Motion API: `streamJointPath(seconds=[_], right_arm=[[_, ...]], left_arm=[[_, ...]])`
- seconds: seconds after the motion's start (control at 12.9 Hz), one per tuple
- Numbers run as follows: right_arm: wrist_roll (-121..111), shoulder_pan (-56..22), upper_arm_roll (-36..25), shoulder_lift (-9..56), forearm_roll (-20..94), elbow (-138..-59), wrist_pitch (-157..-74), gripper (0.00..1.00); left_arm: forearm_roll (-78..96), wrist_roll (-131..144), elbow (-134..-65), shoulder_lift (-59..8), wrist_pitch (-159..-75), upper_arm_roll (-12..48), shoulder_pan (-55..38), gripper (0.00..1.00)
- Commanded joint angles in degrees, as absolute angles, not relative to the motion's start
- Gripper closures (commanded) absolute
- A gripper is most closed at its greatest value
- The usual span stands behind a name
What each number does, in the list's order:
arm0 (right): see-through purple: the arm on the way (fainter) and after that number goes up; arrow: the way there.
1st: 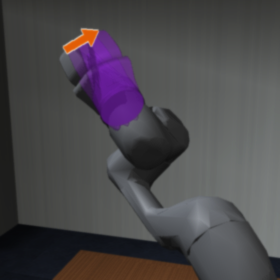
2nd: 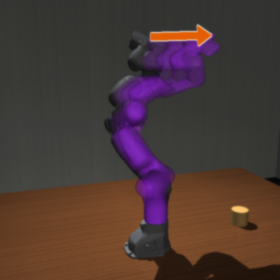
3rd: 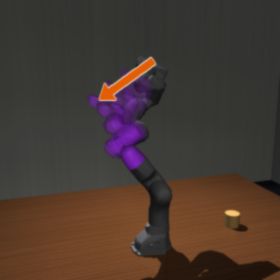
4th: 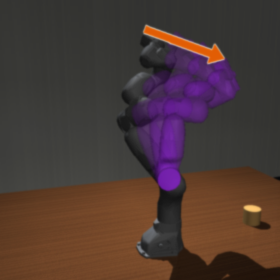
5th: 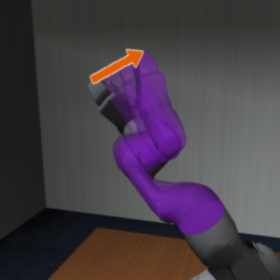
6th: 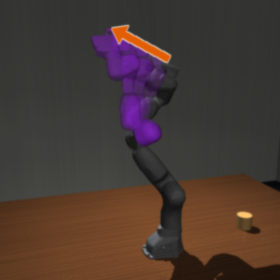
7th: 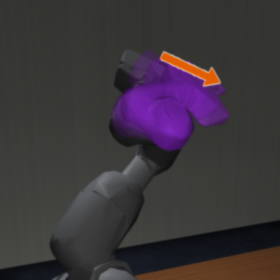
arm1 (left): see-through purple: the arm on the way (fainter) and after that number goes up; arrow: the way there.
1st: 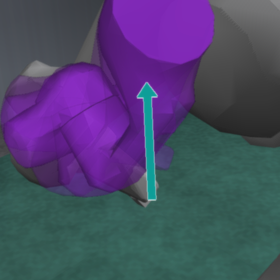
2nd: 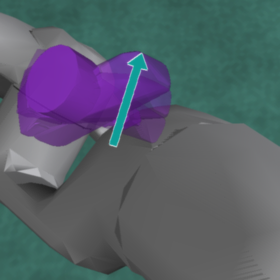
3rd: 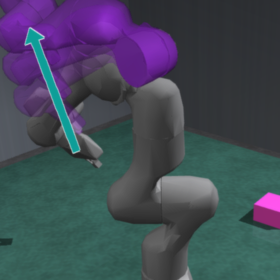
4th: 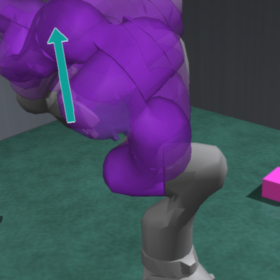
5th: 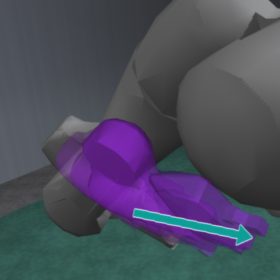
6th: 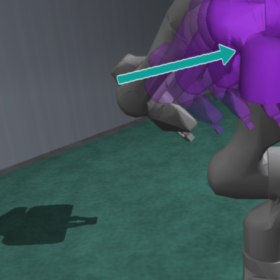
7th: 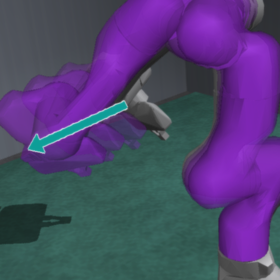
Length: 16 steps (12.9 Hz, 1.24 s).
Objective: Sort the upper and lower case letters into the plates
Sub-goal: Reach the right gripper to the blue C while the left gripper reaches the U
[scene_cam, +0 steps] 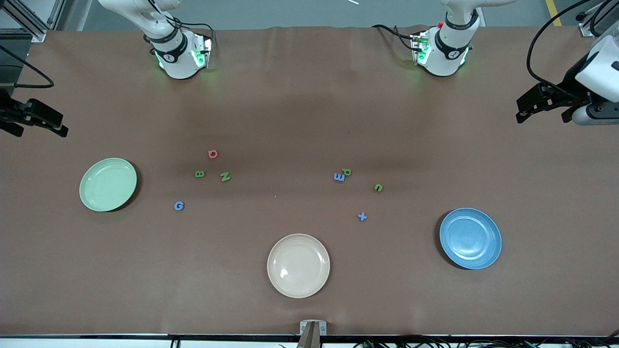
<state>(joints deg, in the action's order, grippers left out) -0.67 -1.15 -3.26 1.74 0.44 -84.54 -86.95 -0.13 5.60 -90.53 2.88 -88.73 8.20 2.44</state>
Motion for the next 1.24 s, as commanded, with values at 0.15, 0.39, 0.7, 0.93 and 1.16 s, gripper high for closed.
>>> streamJointPath(seconds=[0.15,0.39,0.7,0.93,1.16], right_arm=[[-0.5,-0.8,-3.0,2.0,0.1,-83.6,-86.5,0.00],[-0.4,-0.8,-3.0,2.0,0.2,-83.6,-86.5,0.00],[-0.4,-1.0,-3.0,2.1,0.2,-83.6,-86.5,0.00],[-0.4,-1.6,-2.7,3.3,0.4,-83.8,-86.5,0.00],[-0.4,-3.3,-2.7,5.6,0.6,-83.8,-86.7,0.00]], left_arm=[[0.4,5.1,-89.0,2.5,-87.6,7.9,2.8,0.00],[0.7,4.9,-88.7,-0.2,-87.6,8.2,2.5,0.00],[0.7,8.9,-96.2,-1.8,-97.7,10.7,1.8,0.00],[0.3,19.0,-104.5,-3.7,-109.7,16.0,1.8,0.00],[0.0,34.9,-107.0,-10.2,-118.2,20.9,0.7,0.00]])
